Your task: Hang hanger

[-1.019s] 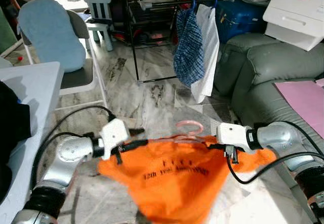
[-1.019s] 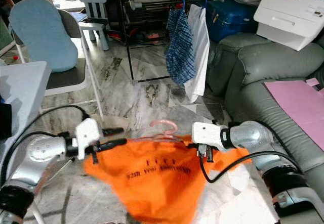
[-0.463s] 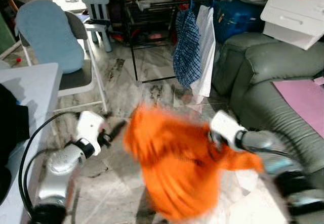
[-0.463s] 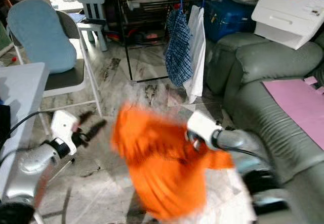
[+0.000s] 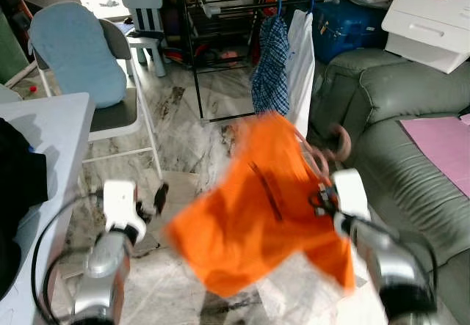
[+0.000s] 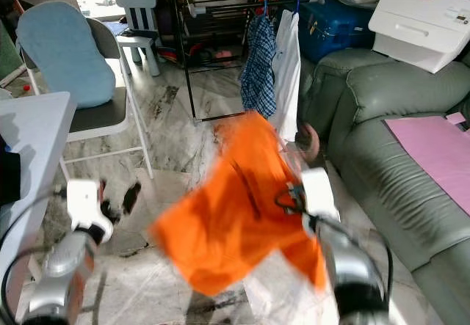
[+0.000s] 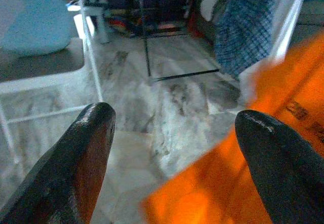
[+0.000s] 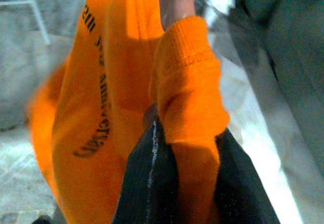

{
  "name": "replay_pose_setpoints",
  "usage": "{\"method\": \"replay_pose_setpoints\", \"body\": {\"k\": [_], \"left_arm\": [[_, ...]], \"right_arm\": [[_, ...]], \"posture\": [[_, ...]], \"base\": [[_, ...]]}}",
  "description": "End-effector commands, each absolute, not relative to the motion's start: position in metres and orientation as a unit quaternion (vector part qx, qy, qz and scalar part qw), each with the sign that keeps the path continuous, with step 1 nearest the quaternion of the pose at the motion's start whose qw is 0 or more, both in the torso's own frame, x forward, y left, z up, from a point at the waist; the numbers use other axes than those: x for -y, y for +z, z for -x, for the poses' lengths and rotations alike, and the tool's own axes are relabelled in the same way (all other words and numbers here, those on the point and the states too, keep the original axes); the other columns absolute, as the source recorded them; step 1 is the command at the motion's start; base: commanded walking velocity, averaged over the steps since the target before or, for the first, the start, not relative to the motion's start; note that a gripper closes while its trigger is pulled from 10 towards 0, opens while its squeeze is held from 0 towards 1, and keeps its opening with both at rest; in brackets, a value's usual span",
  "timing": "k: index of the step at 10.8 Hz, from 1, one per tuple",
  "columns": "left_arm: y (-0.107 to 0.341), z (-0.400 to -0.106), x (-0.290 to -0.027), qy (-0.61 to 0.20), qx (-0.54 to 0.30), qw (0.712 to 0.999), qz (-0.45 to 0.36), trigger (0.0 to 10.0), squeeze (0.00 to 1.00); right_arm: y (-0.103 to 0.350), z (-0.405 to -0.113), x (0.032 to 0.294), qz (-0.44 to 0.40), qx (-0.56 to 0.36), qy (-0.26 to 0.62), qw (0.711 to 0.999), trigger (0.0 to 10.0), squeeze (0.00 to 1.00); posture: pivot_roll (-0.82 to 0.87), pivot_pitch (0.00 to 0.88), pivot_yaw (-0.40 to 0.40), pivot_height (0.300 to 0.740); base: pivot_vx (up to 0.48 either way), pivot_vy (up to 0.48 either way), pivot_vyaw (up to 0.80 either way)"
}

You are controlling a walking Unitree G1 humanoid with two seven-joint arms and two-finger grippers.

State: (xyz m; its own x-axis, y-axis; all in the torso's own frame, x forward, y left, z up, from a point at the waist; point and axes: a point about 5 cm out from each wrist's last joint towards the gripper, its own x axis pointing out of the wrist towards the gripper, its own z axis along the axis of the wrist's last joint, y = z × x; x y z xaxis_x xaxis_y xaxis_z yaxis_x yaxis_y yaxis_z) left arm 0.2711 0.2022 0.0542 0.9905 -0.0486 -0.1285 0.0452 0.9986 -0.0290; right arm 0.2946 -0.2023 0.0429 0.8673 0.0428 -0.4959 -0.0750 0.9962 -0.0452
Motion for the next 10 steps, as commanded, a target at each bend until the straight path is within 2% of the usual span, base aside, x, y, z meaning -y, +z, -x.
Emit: {"method": "replay_pose_setpoints", "body": {"k": [1,2,3,4,6,10], "left_arm": [[0.048,-0.268,-0.203,-0.004,-0.069,0.997,0.018,10.0,0.0],[0.044,-0.269,-0.198,0.023,-0.072,0.996,0.038,10.0,0.0],[0.042,-0.27,-0.192,0.025,-0.074,0.996,0.039,10.0,0.0],[0.04,-0.273,-0.184,0.021,-0.076,0.996,0.045,10.0,0.0],[0.042,-0.277,-0.182,0.021,-0.07,0.996,0.045,10.0,0.0],[0.038,-0.279,-0.179,0.024,-0.074,0.995,0.062,10.0,0.0]], "right_arm": [[0.05,-0.294,0.203,0.017,-0.238,0.006,0.971,0.2,0.0],[0.046,-0.287,0.195,0.021,-0.244,0.006,0.969,1.7,0.0],[0.045,-0.286,0.191,0.026,-0.248,0.009,0.968,2.7,0.0],[0.046,-0.287,0.191,0.038,-0.254,0.008,0.966,10.0,0.0],[0.05,-0.29,0.196,0.049,-0.249,-0.001,0.967,10.0,0.0],[0.048,-0.287,0.196,0.046,-0.255,-0.004,0.966,10.0,0.0]], "posture": [[-0.13,0.0,0.046,0.74],[-0.14,0.0,0.047,0.74],[-0.15,0.0,0.046,0.74],[-0.15,0.0,0.045,0.74],[-0.16,0.0,0.042,0.74],[-0.17,0.0,0.046,0.74]], "base": [[0.0,0.0,0.0],[0.0,0.0,0.0],[0.0,0.0,0.0],[0.0,0.0,0.0],[0.0,0.0,0.0],[0.0,0.0,0.45]]}}
